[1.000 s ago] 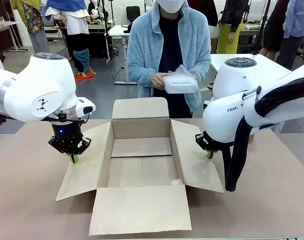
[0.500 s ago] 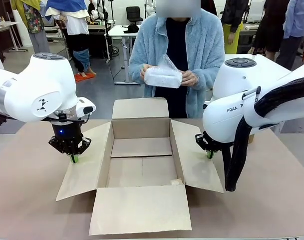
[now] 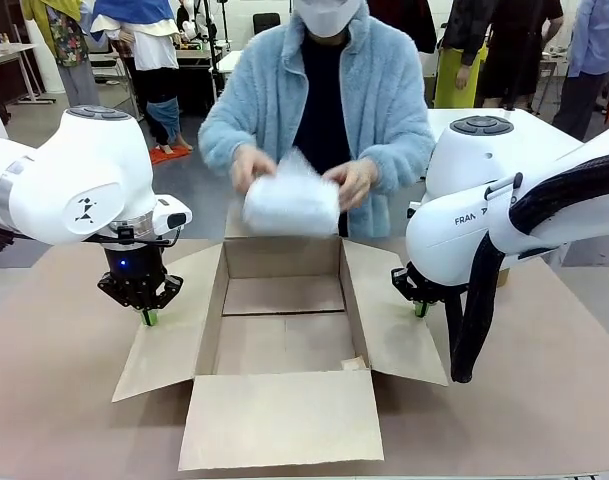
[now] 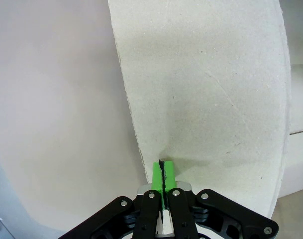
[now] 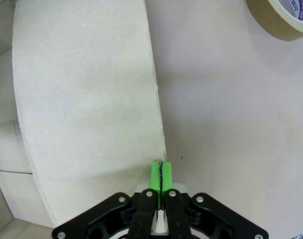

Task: Wrap the clocks to prevent damage.
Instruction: Once the human has placed the objects inside and stepped back, release both hands from the side flaps of the Package Box.

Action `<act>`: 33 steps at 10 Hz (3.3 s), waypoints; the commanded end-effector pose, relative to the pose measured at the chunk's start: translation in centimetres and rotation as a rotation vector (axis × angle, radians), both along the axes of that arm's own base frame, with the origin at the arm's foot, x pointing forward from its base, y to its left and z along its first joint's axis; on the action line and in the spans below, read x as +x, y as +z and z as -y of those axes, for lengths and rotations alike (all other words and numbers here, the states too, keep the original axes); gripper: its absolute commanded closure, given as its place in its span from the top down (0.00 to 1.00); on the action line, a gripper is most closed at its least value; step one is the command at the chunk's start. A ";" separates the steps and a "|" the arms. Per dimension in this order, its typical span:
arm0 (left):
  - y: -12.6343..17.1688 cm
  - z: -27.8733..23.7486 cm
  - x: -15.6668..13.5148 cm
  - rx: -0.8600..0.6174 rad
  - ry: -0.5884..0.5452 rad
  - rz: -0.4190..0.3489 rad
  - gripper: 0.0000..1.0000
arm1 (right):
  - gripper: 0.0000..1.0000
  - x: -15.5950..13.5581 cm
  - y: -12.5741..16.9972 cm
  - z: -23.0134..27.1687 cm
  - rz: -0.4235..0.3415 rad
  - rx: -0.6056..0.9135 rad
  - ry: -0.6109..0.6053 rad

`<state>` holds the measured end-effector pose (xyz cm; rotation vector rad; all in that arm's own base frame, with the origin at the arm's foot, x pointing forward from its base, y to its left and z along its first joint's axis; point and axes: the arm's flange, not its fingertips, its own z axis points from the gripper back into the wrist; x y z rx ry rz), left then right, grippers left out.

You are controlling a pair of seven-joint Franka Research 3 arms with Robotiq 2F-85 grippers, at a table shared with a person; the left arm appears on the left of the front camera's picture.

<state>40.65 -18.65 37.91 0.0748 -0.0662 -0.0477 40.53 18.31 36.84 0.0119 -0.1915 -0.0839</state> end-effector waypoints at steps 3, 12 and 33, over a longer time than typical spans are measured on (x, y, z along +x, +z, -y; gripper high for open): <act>-0.1 0.0 -0.1 0.001 0.000 -0.002 0.00 | 0.01 0.0 0.0 -0.1 0.003 -0.005 -0.007; -0.1 0.0 -0.1 0.001 0.000 -0.002 0.00 | 0.01 0.0 0.0 -0.1 0.003 -0.005 -0.007; 17.2 -17.3 -5.7 -0.078 -1.627 -0.140 0.00 | 0.01 -9.5 17.1 12.9 -0.057 -0.144 1.188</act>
